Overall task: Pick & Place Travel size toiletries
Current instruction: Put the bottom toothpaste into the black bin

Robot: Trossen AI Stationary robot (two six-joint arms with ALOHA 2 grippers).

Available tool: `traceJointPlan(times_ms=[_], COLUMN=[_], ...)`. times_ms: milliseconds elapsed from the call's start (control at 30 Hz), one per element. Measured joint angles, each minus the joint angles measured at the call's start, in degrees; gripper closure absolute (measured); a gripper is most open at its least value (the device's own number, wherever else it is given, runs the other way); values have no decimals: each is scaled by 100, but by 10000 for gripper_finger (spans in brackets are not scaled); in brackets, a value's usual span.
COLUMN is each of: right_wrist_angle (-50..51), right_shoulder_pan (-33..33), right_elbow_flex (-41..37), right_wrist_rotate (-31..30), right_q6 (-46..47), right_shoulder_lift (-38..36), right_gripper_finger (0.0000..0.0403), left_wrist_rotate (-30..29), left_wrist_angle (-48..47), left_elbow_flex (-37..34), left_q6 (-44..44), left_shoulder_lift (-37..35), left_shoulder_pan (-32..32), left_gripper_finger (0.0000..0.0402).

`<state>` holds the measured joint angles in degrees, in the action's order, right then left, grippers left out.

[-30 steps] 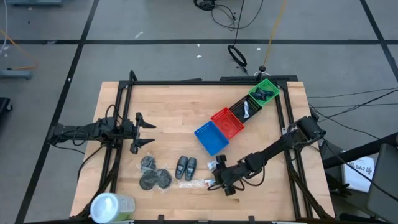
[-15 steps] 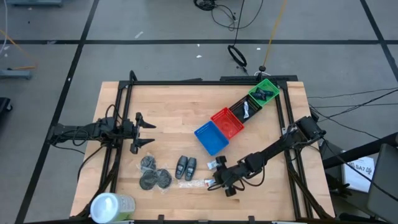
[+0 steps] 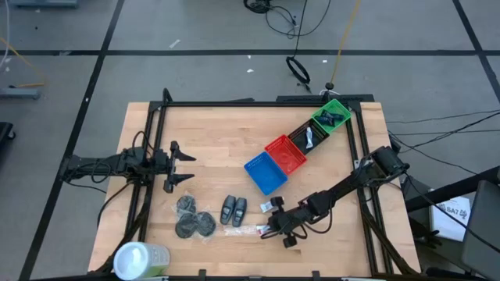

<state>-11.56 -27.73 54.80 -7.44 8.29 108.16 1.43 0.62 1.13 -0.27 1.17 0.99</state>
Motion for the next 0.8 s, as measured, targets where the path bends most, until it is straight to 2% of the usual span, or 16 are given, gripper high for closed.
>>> traceJointPlan(times_ms=[400,800], right_wrist_angle=[-131,20], right_shoulder_pan=[0,0], right_elbow_flex=[-2,5], right_wrist_rotate=[15,14], right_q6=[-17,-76], right_shoulder_lift=[-11,-619], right_gripper_finger=[345,347], left_wrist_rotate=[0,0], left_wrist_angle=[0,0], left_elbow_flex=[-1,0], left_q6=[0,0], left_shoulder_lift=[2,1], left_shoulder_pan=[0,-1], left_gripper_finger=[119,119])
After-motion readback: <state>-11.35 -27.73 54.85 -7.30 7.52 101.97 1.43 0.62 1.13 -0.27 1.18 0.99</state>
